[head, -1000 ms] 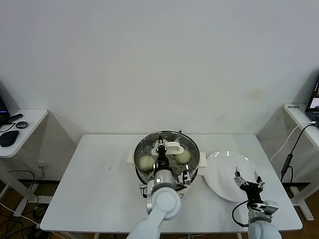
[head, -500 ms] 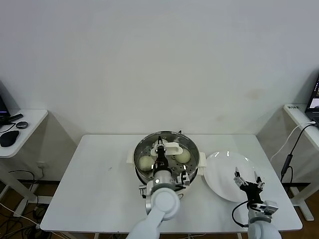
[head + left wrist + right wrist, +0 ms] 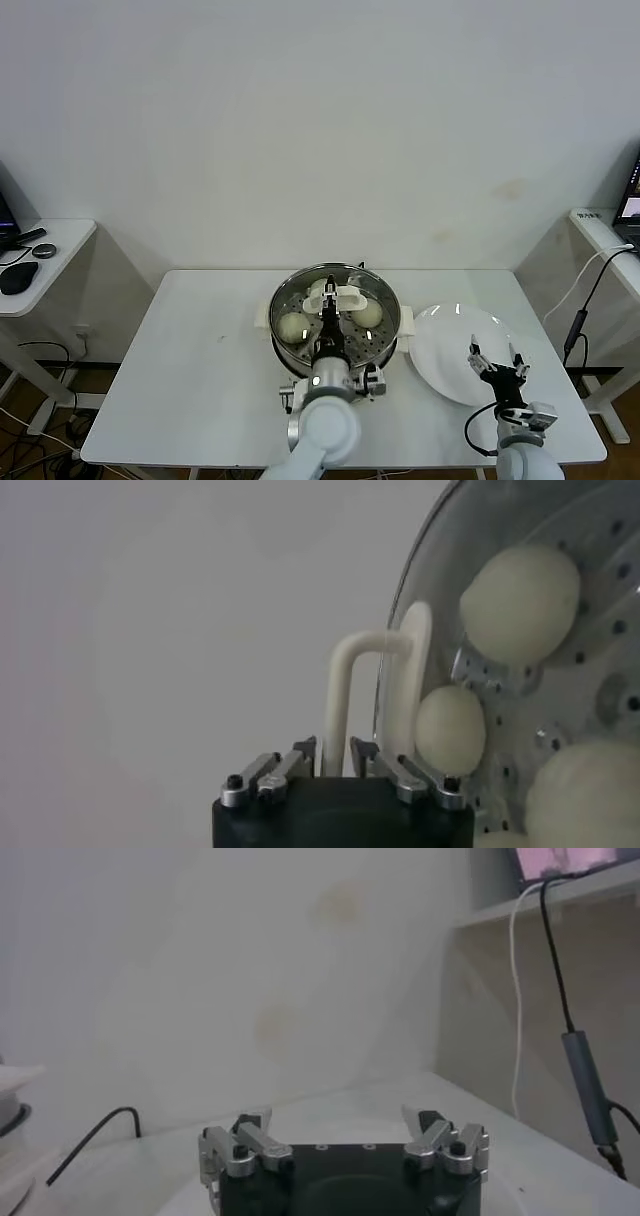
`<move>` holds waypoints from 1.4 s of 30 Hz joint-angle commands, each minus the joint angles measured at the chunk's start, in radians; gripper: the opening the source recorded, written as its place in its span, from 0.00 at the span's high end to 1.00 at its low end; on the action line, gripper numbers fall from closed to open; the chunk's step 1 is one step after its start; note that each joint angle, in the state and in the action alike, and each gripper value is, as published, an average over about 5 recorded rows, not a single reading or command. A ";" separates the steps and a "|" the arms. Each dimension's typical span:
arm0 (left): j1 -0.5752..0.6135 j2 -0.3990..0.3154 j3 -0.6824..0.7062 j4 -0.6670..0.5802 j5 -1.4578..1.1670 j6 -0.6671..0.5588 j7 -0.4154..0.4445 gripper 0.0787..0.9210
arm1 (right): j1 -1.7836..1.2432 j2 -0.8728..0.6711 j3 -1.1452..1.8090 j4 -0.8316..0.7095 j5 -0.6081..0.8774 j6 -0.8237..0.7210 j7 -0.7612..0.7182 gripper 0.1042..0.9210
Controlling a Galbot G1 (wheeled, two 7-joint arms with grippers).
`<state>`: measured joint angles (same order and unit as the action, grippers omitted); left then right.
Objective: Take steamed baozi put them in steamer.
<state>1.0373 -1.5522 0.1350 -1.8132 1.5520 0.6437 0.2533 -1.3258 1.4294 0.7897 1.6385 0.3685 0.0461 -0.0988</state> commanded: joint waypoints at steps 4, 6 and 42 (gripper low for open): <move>0.180 0.096 -0.013 -0.323 -0.066 -0.037 -0.049 0.35 | -0.018 0.009 0.000 0.037 0.000 -0.058 0.010 0.12; 0.216 0.103 -0.050 -0.363 -0.073 -0.042 -0.064 0.28 | -0.033 0.012 -0.005 0.065 0.000 -0.092 0.011 0.12; 0.724 0.110 -0.780 -0.277 -1.608 -0.531 -0.290 0.12 | -0.296 0.048 -0.071 0.258 -0.163 -0.081 -0.006 0.12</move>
<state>1.6670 -1.4432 -0.5651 -2.1469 0.1827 0.1662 -0.0889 -1.5824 1.4679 0.7091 1.8702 0.2365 -0.0011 -0.0810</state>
